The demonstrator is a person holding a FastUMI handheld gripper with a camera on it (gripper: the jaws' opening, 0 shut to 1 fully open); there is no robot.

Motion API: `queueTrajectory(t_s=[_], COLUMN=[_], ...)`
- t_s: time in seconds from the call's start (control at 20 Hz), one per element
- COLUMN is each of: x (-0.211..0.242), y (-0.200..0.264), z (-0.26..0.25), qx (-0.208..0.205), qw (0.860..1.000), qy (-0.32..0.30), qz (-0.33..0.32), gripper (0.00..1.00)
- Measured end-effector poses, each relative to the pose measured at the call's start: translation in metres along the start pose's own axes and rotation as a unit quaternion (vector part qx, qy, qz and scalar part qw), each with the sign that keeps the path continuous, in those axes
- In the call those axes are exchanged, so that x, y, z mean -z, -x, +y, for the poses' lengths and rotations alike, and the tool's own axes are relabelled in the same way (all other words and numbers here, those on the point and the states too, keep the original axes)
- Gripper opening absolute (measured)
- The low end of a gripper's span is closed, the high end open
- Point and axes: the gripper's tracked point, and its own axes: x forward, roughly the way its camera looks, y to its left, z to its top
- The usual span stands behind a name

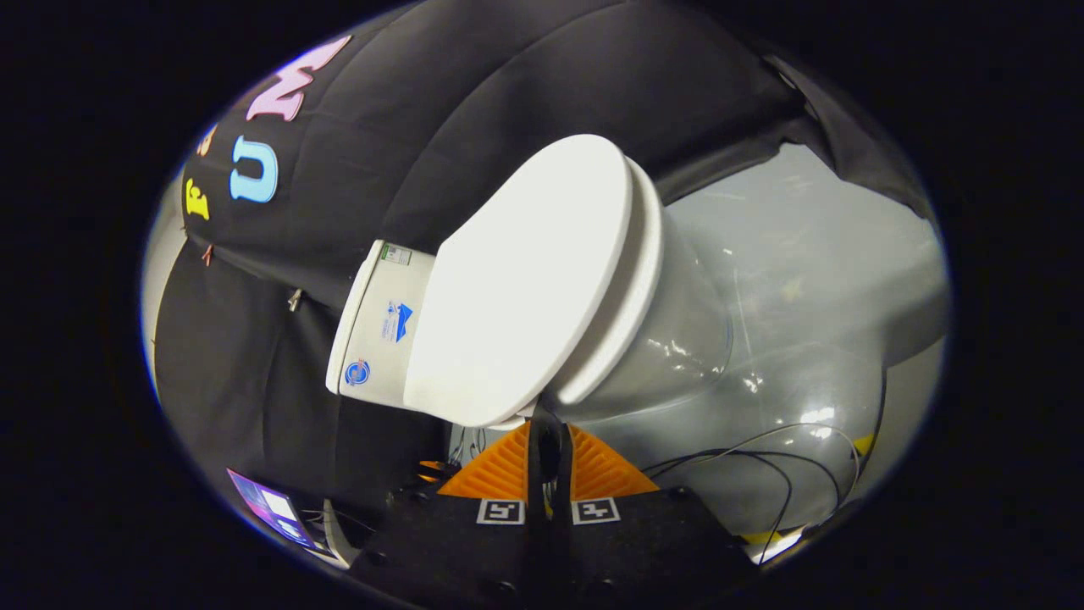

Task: Open the toilet lid.

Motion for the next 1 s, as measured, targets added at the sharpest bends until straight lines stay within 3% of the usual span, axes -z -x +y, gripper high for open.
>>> queueTrajectory(t_s=[0.55, 0.8, 1.0], x=[-0.029, -0.042, -0.046], y=[0.041, 0.053, 0.057], z=[0.078, 0.116, 0.144], qx=[0.015, 0.009, 0.015], qw=[0.985, 0.983, 0.968], qy=[0.169, 0.171, 0.233], qz=[-0.037, -0.064, -0.098], gripper=[0.06, 0.06, 0.06])
